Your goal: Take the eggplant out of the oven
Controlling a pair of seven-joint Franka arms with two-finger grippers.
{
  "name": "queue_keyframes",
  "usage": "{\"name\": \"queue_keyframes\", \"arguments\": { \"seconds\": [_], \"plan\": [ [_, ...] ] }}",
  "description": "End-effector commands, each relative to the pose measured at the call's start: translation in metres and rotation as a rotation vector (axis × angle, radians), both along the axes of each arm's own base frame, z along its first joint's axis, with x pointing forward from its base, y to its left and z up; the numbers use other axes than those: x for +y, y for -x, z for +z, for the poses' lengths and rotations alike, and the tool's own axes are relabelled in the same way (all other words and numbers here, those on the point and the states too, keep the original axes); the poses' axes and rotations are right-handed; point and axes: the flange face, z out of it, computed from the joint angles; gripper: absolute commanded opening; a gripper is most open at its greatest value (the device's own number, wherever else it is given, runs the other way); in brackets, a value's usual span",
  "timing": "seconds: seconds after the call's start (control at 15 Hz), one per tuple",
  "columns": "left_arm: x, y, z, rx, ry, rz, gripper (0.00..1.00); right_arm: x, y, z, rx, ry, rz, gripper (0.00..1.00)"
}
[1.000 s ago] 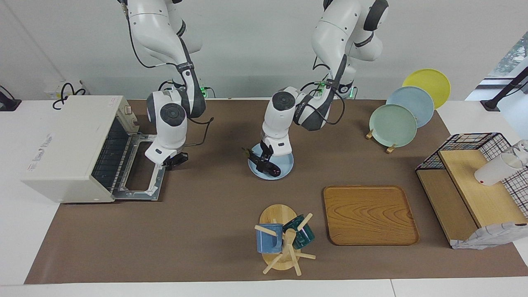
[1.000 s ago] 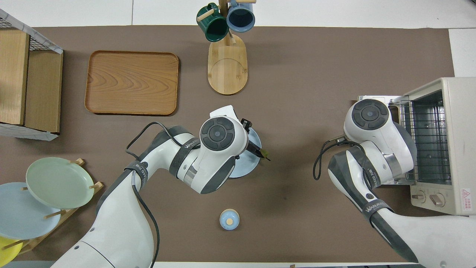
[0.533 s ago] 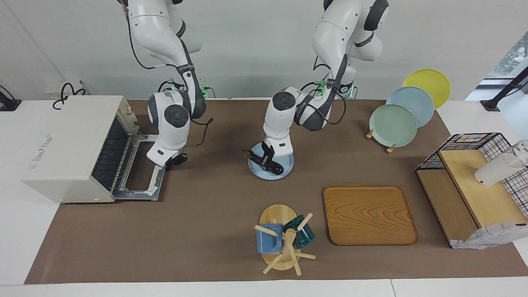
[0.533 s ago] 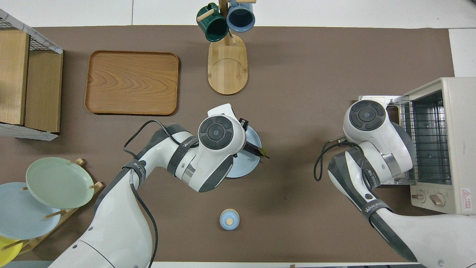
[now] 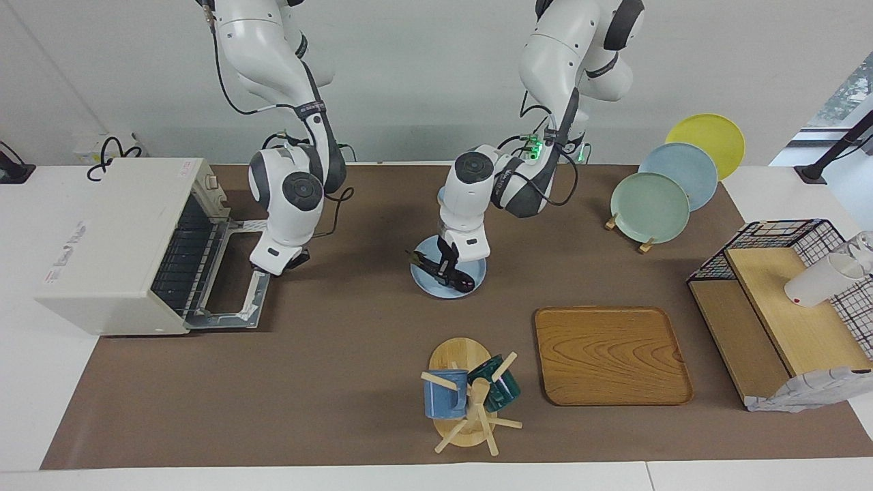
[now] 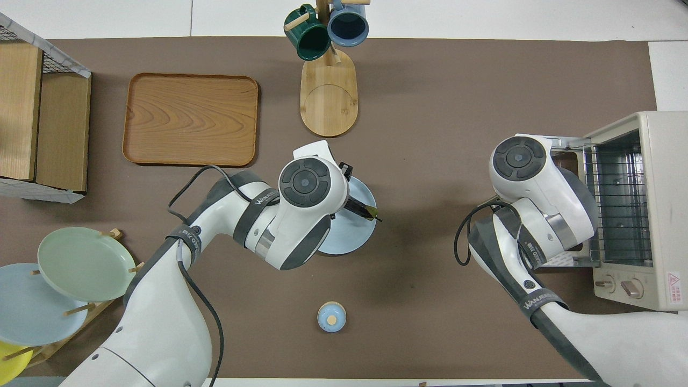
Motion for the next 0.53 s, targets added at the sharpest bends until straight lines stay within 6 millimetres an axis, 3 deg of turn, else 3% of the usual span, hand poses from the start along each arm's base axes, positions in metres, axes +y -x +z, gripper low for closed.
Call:
{"name": "queue_keyframes", "arguments": {
  "seconds": [0.0,0.13,0.27,0.47],
  "plan": [
    [0.05,-0.026,0.049,-0.025,-0.034,-0.126,0.0,-0.057,-0.013,0.046,-0.03,0.015,-0.008,0.0],
    [0.076,-0.05,0.06,-0.044,-0.046,-0.247,0.0,-0.069,-0.018,0.073,-0.028,0.018,-0.002,0.0],
    [0.114,-0.075,0.061,-0.066,-0.06,-0.392,0.0,-0.075,-0.024,0.106,-0.006,-0.047,-0.021,0.0],
    [0.179,-0.109,0.059,-0.086,-0.083,-0.536,0.0,-0.098,-0.02,0.133,0.001,-0.058,-0.064,0.0]
  ]
}}
